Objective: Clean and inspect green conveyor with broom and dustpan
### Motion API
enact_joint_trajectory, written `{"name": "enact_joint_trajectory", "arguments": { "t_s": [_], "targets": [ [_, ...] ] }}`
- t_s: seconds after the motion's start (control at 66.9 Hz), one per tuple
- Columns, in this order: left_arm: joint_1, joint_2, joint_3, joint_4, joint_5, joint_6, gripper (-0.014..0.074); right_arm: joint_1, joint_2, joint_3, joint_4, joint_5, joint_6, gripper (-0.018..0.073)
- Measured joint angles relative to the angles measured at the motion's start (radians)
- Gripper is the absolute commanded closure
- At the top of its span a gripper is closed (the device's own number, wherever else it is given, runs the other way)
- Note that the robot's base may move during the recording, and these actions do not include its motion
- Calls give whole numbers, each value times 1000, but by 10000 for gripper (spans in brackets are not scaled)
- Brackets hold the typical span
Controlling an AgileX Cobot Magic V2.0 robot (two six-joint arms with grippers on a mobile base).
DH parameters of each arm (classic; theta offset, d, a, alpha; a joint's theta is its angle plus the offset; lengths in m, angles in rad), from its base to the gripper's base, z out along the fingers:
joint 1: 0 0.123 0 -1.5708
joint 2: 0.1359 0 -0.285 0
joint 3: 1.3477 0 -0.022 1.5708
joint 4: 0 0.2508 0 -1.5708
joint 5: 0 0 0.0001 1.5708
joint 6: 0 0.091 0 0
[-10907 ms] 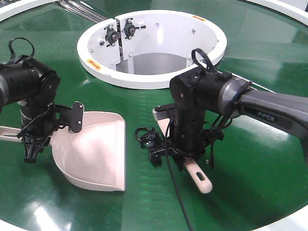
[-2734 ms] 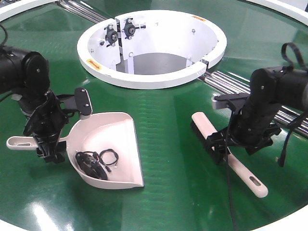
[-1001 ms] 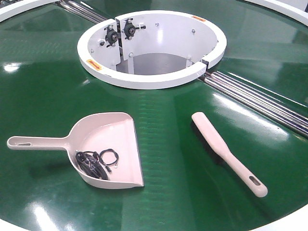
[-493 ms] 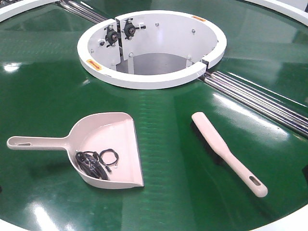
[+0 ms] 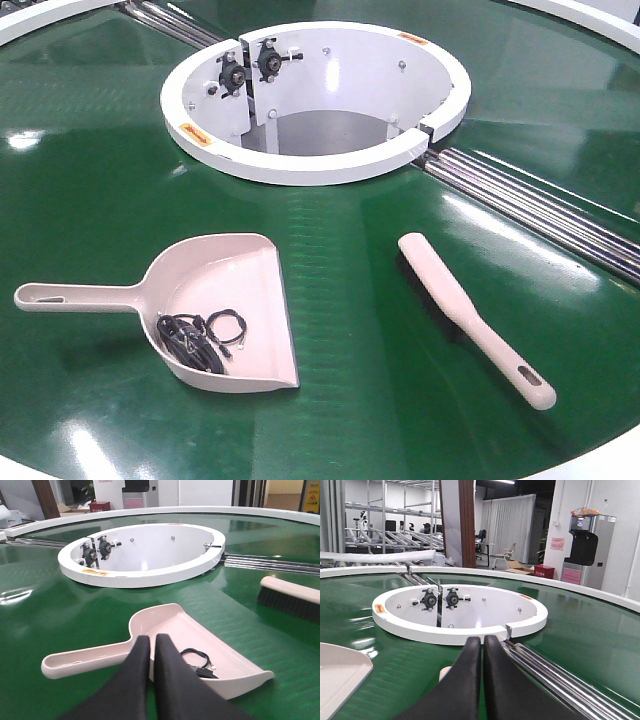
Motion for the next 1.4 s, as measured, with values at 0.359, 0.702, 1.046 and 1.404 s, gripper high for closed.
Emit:
{"name": "enact_joint_trajectory", "arguments": {
  "t_s": [0.359, 0.702, 1.046, 1.404],
  "targets": [
    [0, 0, 0, 0, 0, -1, 604, 0, 0, 0, 0, 0, 0, 568],
    [13, -62, 145, 211, -145, -168, 603, 0, 0, 0, 0, 0, 0, 568],
    [155, -159, 226, 273, -205, -281, 603, 0, 0, 0, 0, -3, 0, 568],
    [166, -159, 226, 276, -205, -281, 603, 0, 0, 0, 0, -4, 0, 568]
  ]
}}
